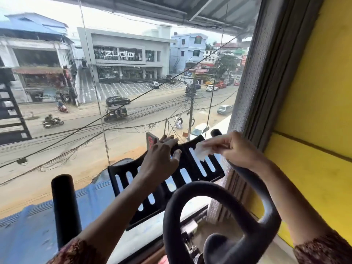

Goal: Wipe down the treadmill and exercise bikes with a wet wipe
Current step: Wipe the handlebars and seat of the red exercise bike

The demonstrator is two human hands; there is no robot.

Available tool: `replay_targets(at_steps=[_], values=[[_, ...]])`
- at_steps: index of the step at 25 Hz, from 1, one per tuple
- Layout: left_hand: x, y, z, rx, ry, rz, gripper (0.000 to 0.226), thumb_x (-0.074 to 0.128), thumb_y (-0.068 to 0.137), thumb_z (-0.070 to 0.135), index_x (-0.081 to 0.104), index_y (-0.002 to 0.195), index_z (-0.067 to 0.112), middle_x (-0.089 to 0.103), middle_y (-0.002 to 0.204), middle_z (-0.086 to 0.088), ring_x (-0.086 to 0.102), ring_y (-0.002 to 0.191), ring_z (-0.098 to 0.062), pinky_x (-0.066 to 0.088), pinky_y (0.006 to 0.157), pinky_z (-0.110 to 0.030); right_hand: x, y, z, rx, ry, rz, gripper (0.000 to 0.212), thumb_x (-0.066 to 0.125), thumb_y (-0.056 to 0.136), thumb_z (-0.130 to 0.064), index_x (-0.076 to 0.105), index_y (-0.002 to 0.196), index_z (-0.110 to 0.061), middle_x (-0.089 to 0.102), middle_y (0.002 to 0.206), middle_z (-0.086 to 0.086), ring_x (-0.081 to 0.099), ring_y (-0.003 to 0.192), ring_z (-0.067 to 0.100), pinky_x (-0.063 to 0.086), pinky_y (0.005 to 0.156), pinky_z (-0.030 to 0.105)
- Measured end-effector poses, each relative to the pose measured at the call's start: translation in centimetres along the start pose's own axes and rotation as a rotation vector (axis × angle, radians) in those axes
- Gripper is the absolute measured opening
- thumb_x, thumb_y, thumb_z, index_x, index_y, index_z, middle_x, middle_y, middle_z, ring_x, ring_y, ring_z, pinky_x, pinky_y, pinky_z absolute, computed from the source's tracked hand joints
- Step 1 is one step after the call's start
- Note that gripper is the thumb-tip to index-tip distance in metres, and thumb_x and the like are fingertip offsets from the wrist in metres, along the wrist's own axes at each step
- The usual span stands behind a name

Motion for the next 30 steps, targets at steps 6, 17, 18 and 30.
replay_targets(at_steps=[6, 17, 18, 30], values=[[3.3, 1.6, 0.7, -0.027, 0.237, 0.046, 0.054, 0.038, 0.1, 0.031, 0.027, 0.147, 0.006, 0.029, 0.153, -0.011, 0.019, 0.144, -0.021, 0.007, 0.119, -0.032, 6.5, 5.5, 3.9, 0.071, 0.001, -0.094, 0.032, 0.059, 0.085, -0.004, 0.067, 0.115, -0.011, 0.071, 0.103, 0.013, 0.065, 0.084, 0.012, 0.054, 0.07, 0.028], [3.9, 1.2, 0.6, 0.036, 0.346, 0.099, 0.054, 0.037, 0.1, 0.034, 0.029, 0.147, 0.008, 0.031, 0.152, -0.008, 0.023, 0.143, -0.018, 0.0, 0.114, -0.023, 3.0, 4.7, 4.5, -0.012, -0.484, -0.197, 0.028, 0.054, 0.084, 0.009, 0.069, 0.105, -0.003, 0.07, 0.097, 0.013, 0.067, 0.088, 0.023, 0.056, 0.079, 0.038], [3.8, 1.1, 0.6, 0.039, 0.34, 0.097, 0.054, 0.037, 0.1, 0.034, 0.03, 0.146, 0.008, 0.032, 0.152, -0.009, 0.024, 0.142, -0.018, 0.001, 0.115, -0.023, 4.0, 5.5, 4.3, -0.073, -0.519, -0.095, 0.038, 0.049, 0.084, 0.01, 0.061, 0.117, -0.003, 0.065, 0.11, 0.017, 0.063, 0.1, 0.028, 0.053, 0.085, 0.042], [3.7, 1.1, 0.4, 0.075, 0.344, 0.102, 0.055, 0.039, 0.099, 0.034, 0.032, 0.145, 0.004, 0.033, 0.151, -0.011, 0.026, 0.142, -0.019, 0.001, 0.114, -0.022, 4.5, 1.2, 0.2, 0.03, -0.742, -0.25, 0.019, 0.047, 0.087, 0.008, 0.06, 0.09, -0.006, 0.053, 0.075, 0.005, 0.064, 0.087, 0.026, 0.049, 0.067, 0.031]])
Point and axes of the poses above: each hand's wrist, its own y-axis towards the middle knuckle, its own x-axis out of the palm, z = x × y, the point moved 2 cm from there along y, towards the middle knuckle
